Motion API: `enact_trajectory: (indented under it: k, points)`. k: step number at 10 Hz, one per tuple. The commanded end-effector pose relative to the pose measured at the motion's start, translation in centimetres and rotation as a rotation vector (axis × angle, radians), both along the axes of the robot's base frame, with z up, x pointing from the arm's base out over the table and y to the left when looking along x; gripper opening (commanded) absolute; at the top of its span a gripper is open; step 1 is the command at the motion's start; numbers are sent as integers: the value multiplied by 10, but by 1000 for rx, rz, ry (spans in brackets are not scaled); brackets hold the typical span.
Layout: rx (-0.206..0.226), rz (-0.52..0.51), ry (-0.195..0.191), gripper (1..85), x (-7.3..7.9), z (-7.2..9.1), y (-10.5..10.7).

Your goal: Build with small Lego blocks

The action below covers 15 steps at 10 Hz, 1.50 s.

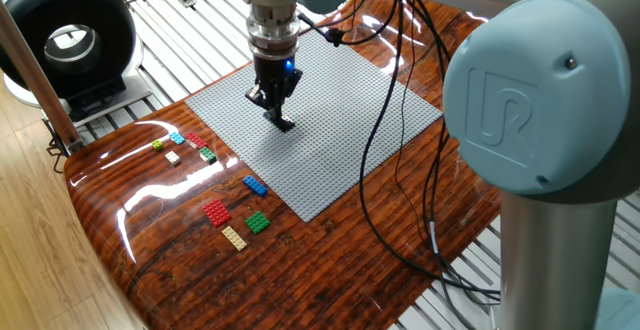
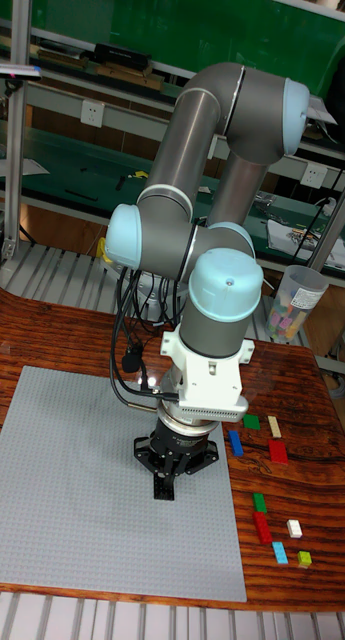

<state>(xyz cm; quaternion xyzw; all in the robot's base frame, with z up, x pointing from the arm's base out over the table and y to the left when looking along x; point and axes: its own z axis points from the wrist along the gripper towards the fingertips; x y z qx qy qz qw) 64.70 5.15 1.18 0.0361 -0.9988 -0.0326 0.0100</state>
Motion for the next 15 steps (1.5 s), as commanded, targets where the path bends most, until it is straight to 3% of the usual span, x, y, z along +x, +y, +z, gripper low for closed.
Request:
enact_trajectory:
  k: [1, 15]
  points:
    - [-3, -13, 2, 10, 0, 5, 1]
    - [8, -5, -1, 10, 7, -3, 5]
